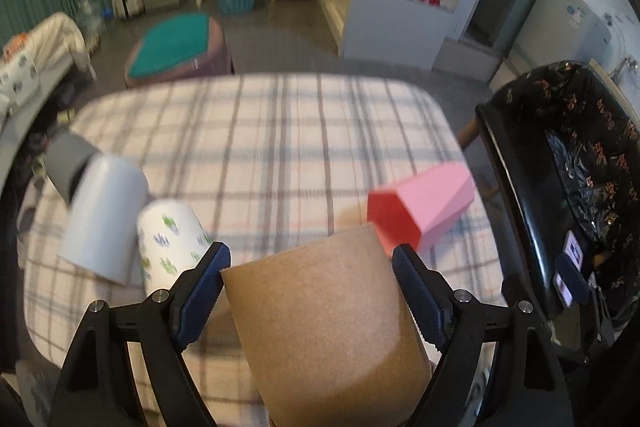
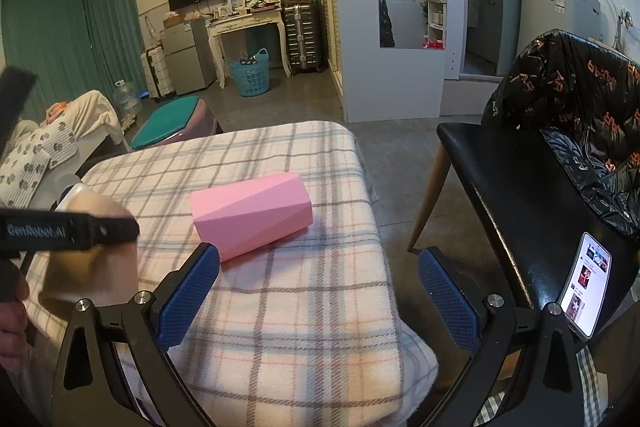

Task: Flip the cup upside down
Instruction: 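Rotate the held tan cup with the left gripper so its bottom faces up, then lower the tan cup bottom-up onto the table and open the left gripper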

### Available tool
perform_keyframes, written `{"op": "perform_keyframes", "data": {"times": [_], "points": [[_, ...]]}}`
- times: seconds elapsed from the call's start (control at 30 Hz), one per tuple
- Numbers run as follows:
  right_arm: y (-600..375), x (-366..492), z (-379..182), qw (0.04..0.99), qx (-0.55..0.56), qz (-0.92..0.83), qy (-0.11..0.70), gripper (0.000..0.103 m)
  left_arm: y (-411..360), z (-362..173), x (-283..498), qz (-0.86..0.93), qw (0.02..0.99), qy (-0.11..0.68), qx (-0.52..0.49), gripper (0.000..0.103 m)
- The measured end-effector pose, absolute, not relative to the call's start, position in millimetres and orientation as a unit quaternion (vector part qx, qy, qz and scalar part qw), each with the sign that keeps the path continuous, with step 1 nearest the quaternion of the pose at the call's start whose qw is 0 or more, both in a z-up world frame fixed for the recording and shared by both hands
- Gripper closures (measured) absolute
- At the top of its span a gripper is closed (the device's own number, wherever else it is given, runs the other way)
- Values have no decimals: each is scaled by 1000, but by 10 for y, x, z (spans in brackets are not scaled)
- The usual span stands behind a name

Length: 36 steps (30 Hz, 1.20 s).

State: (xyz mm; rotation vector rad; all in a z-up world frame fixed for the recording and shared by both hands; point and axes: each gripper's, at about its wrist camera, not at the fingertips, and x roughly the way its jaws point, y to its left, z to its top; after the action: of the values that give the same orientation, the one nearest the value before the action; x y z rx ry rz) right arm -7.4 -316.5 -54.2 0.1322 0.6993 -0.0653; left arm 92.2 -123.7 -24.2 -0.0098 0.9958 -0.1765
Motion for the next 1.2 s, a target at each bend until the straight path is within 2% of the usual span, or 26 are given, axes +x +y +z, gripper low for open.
{"op": "perform_keyframes", "data": {"times": [0.27, 0.4, 1.2], "points": [[-3152, -129, -584, 937, 59, -36, 342, 3, -1359, -409, 839, -40, 937, 343, 62, 18], [-3158, -141, -615, 935, 51, -42, 347, 3, -1419, -523, 774, -48, 948, 303, 82, 18], [-3026, -316, -431, 944, 35, -42, 327, 3, -1288, -671, 256, -117, 932, 341, 39, 17]]}}
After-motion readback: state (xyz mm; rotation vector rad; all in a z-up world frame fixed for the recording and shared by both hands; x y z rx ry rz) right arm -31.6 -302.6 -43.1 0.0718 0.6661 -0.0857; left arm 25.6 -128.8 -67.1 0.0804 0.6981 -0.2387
